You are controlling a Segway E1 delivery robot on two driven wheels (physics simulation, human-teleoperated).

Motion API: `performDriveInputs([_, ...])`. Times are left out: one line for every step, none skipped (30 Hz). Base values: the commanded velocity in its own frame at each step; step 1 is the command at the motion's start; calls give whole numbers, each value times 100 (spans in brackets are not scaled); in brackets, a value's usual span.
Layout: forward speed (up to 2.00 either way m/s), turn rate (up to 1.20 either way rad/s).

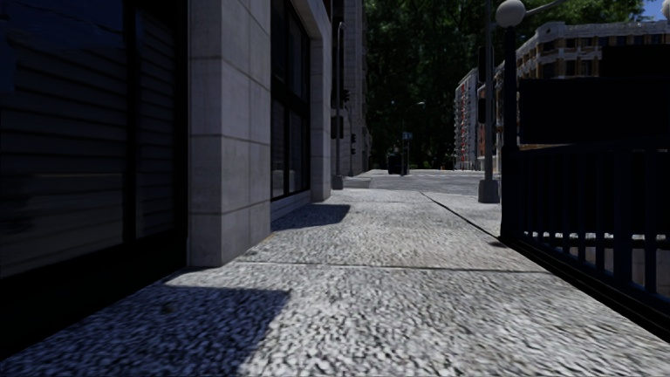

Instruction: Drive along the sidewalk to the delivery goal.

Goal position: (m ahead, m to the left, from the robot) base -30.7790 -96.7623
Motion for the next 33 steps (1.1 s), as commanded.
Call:
performDriveInputs([200, -39])
performDriveInputs([200, -39])
performDriveInputs([200, -39])
performDriveInputs([200, -38])
performDriveInputs([200, -38])
performDriveInputs([200, -38])
performDriveInputs([200, -37])
performDriveInputs([200, -37])
performDriveInputs([200, -37])
performDriveInputs([200, -37])
performDriveInputs([200, -37])
performDriveInputs([200, -37])
performDriveInputs([200, -37])
performDriveInputs([200, -37])
performDriveInputs([200, -35])
performDriveInputs([200, -35])
performDriveInputs([200, -23])
performDriveInputs([200, 0])
performDriveInputs([200, 0])
performDriveInputs([200, 0])
performDriveInputs([200, 0])
performDriveInputs([200, 0])
performDriveInputs([200, 0])
performDriveInputs([200, 0])
performDriveInputs([200, 0])
performDriveInputs([200, 0])
performDriveInputs([200, 0])
performDriveInputs([200, 0])
performDriveInputs([200, 0])
performDriveInputs([200, 0])
performDriveInputs([200, 0])
performDriveInputs([200, 0])
performDriveInputs([200, 0])
